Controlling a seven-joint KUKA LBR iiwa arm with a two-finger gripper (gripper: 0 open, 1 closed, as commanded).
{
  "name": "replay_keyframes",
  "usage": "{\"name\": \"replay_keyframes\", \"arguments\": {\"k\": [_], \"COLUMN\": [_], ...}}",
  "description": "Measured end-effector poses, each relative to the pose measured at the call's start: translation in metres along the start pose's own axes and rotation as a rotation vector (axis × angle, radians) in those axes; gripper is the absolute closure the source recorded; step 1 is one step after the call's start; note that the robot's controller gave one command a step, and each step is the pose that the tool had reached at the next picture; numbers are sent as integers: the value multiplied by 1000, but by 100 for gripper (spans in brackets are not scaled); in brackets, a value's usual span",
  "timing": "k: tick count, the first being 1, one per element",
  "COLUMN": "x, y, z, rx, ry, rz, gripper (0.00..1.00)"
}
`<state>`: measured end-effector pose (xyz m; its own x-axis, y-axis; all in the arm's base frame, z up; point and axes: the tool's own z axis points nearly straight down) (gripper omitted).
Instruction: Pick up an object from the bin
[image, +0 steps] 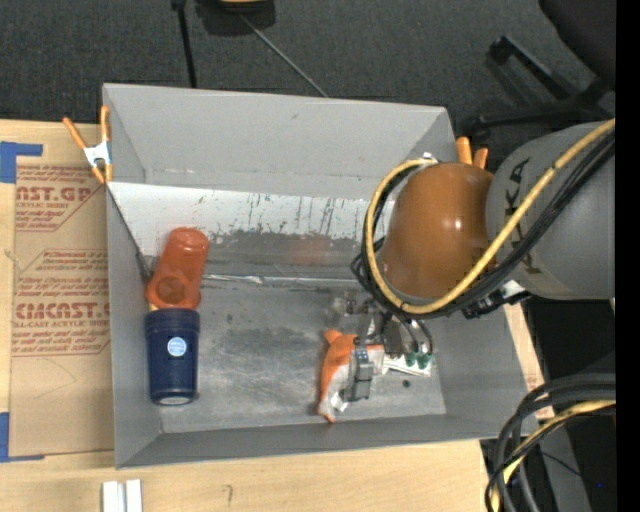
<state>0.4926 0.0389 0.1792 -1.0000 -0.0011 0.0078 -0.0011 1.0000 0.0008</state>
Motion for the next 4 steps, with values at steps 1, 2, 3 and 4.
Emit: {"name": "replay_keyframes", "arguments": {"k": [1, 2, 3, 4], "x": [-2, -11, -16, -16], "y": [0, -27, -26, -25], "z": [-4, 36, 87, 86], "rx": [0, -1, 0, 0], "ry": [-8, -14, -6, -7], "rz": [0, 22, 115, 114], "gripper": [0, 0, 0, 0]}}
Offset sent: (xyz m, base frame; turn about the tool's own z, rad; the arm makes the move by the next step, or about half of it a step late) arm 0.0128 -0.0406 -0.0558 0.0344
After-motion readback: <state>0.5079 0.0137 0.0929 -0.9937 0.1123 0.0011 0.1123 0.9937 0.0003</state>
